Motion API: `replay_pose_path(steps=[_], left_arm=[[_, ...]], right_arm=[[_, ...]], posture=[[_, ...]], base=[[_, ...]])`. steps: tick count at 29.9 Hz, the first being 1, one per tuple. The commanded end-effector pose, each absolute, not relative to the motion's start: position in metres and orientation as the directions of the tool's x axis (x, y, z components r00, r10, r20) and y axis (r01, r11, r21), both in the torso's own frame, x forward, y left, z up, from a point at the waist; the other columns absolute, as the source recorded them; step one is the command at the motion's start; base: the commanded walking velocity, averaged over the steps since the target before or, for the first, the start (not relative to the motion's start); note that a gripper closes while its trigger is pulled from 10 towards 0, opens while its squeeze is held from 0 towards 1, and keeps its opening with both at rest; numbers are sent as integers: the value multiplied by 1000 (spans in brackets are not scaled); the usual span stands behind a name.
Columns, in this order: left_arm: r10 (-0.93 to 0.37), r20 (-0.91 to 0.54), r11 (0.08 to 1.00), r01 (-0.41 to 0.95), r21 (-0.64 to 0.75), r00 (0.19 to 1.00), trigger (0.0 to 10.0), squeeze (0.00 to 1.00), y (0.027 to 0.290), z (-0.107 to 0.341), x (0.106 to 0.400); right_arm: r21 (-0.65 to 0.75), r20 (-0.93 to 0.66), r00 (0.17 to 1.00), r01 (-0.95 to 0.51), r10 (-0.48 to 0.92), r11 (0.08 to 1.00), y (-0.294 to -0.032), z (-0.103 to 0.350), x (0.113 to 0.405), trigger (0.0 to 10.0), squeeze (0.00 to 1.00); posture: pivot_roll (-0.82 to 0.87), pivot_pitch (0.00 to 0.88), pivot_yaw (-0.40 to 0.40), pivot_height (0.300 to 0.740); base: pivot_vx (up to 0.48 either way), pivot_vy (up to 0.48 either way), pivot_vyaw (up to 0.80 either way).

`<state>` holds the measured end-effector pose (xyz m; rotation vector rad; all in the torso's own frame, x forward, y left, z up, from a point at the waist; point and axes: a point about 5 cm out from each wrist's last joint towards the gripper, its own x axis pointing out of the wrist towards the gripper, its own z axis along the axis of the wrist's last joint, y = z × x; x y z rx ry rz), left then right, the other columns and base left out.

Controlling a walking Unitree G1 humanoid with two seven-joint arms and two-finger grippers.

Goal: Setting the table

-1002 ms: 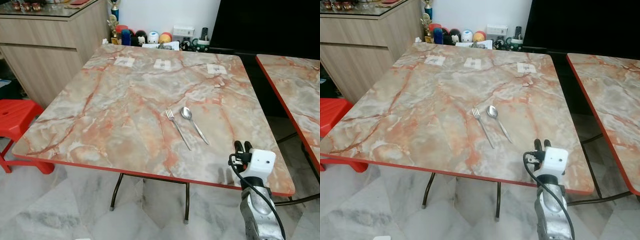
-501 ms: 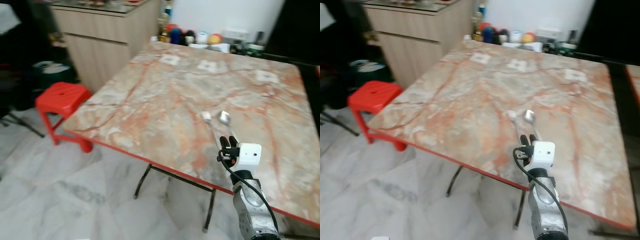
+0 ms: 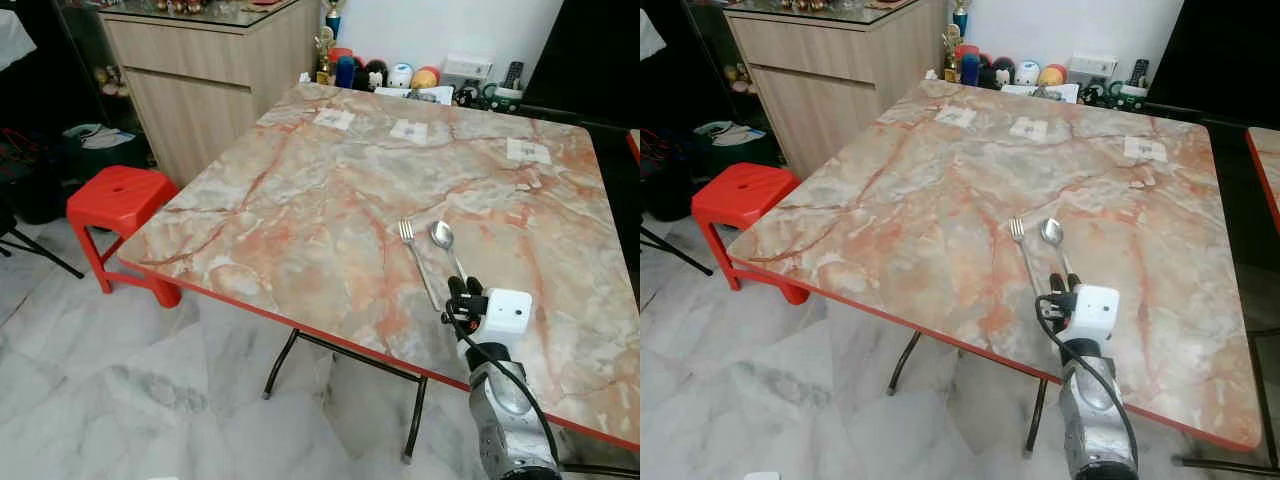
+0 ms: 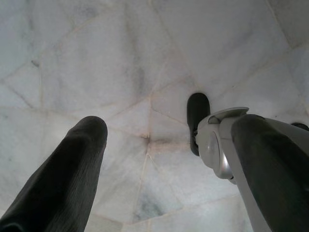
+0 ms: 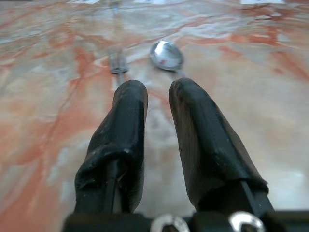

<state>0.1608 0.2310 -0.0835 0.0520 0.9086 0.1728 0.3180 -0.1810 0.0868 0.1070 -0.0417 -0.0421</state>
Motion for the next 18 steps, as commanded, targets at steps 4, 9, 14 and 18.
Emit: replay_pose_path(steps=[4,9,14,18], left_arm=[[172,-794,983,-148,104,583,10000,0,232,-86,154],[170,-794,984,-149,100,584,10000,0,232,-86,155],[168,-794,984,-148,99,584,10000,0,232,-86,155],[171,-794,984,-148,103,583,10000,0,232,-86,155]], right_arm=[[103,62,998,12,-19,995,-177,90,319,10000,0],[114,64,998,1,-8,993,-176,91,320,10000,0],[120,65,998,-5,-3,993,-175,91,320,10000,0],[127,65,998,12,-20,992,-176,91,320,10000,0]], posture=[[10,94,-30,740],[10,93,-29,740],[11,92,-29,740],[11,92,-29,740]], base=[[0,0,314],[281,0,640],[300,0,0],[222,0,0]])
